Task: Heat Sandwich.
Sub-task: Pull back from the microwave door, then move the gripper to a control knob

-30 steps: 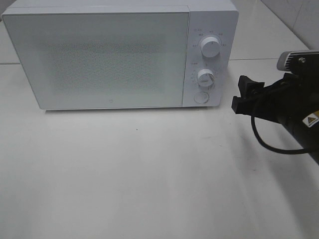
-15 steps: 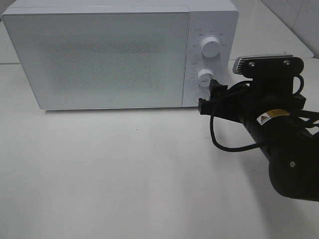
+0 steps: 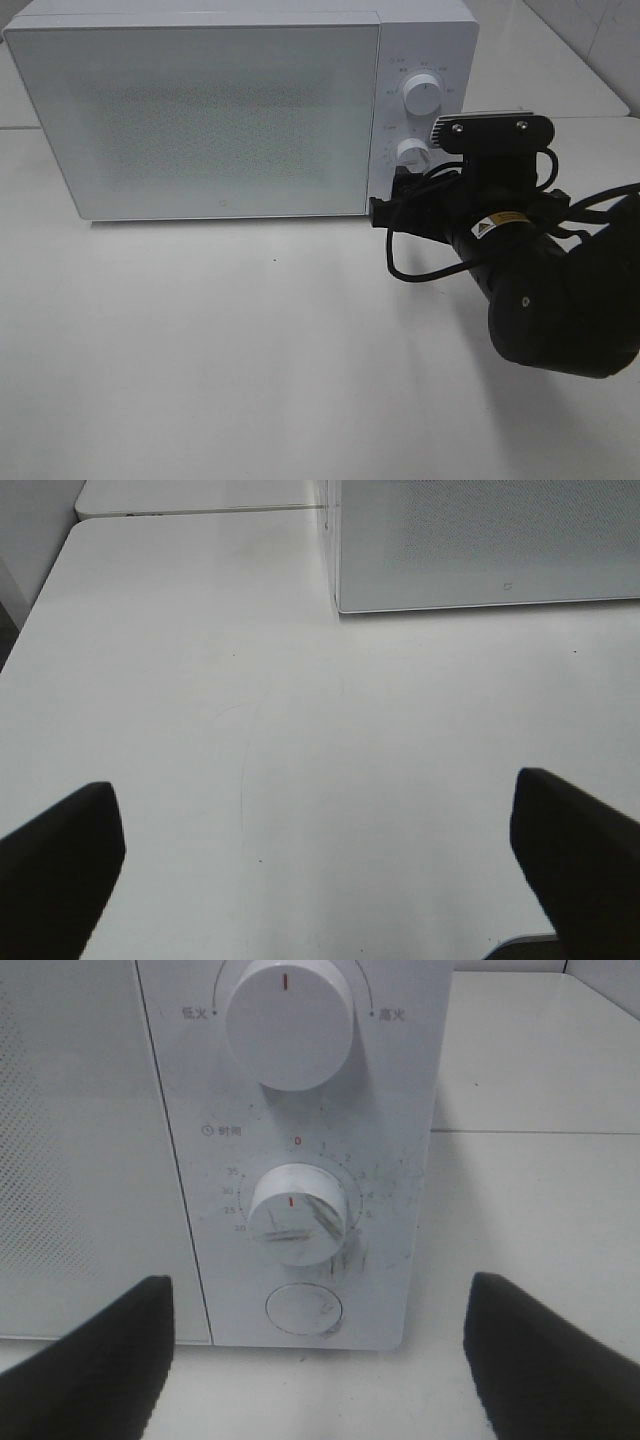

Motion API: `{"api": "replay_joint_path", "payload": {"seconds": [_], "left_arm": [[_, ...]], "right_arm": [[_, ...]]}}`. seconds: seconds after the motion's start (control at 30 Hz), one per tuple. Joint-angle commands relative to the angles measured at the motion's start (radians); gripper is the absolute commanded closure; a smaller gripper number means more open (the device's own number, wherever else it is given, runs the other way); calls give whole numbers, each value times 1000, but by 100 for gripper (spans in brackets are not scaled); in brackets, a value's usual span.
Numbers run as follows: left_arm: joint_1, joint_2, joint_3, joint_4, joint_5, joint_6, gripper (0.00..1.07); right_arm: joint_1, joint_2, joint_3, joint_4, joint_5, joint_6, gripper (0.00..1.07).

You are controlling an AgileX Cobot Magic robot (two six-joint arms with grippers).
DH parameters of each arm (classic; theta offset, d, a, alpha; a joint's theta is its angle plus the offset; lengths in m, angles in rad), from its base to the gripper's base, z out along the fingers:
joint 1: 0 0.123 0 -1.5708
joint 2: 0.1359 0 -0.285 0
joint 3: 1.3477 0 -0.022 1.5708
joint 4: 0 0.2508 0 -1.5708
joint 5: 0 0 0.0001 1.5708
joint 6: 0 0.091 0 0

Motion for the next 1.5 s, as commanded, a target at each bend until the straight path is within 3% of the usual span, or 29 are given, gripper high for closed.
{"api": "replay_joint_path", "payload": {"seconds": [0.03,0.87,1.27,1.43,1.5], "left_arm": [[2,-27,4,3,-14,-7,5],[2,-27,4,1,-14,-7,5],[2,-27,4,1,-14,-7,5],[2,-27,4,1,-14,-7,5],[2,-27,4,1,-14,-7,5]], "right_arm": [[-1,25,-31,-4,-25,-11,31],[-106,230,-248,-90,-25,-7,31],[-130,242,-257,-106,-23,18,32],[-129,242,-257,-107,-31,22,41],[-129,242,-257,-107,-34,22,54]]}}
